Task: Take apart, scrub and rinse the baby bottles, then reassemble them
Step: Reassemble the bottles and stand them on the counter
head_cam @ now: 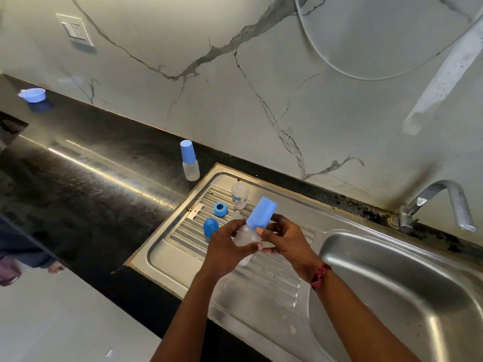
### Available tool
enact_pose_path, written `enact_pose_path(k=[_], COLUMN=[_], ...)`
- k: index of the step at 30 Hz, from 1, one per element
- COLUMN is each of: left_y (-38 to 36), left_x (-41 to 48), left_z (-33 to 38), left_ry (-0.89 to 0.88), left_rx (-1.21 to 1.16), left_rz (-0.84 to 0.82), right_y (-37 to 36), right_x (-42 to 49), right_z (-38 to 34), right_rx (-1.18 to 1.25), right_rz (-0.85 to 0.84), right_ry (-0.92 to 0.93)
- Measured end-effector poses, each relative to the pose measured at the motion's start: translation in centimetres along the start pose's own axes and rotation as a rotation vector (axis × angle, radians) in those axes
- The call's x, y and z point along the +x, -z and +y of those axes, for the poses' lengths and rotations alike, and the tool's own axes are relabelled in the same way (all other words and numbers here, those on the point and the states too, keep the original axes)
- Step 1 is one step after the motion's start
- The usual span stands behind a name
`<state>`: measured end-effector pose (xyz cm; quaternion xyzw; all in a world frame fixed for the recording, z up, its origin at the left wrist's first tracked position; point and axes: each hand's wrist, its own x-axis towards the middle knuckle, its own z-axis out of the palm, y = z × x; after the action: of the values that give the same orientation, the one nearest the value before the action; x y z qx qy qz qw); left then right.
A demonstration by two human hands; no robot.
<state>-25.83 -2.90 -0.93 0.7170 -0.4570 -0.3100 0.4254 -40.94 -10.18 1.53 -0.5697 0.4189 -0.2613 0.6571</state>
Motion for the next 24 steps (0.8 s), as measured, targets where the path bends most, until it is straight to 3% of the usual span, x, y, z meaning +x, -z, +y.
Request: enact_pose_path(k=[10,24], left_y=[4.7,12.9], left_x=[-1.1,4.9], left_z=[-2.4,-5.2], left_ry=[-0.010,0.109], left_rx=[-0.122,-0.336], left_rz=[0.180,0.318], right_y=[-5.7,-12.5], right_x=[2.2,12.7], right_z=[-0.3,-2.3], right_rx=[-0.203,-0.486], right_rz=[-0.234,-0.054], right_ry=[0.007,0.150])
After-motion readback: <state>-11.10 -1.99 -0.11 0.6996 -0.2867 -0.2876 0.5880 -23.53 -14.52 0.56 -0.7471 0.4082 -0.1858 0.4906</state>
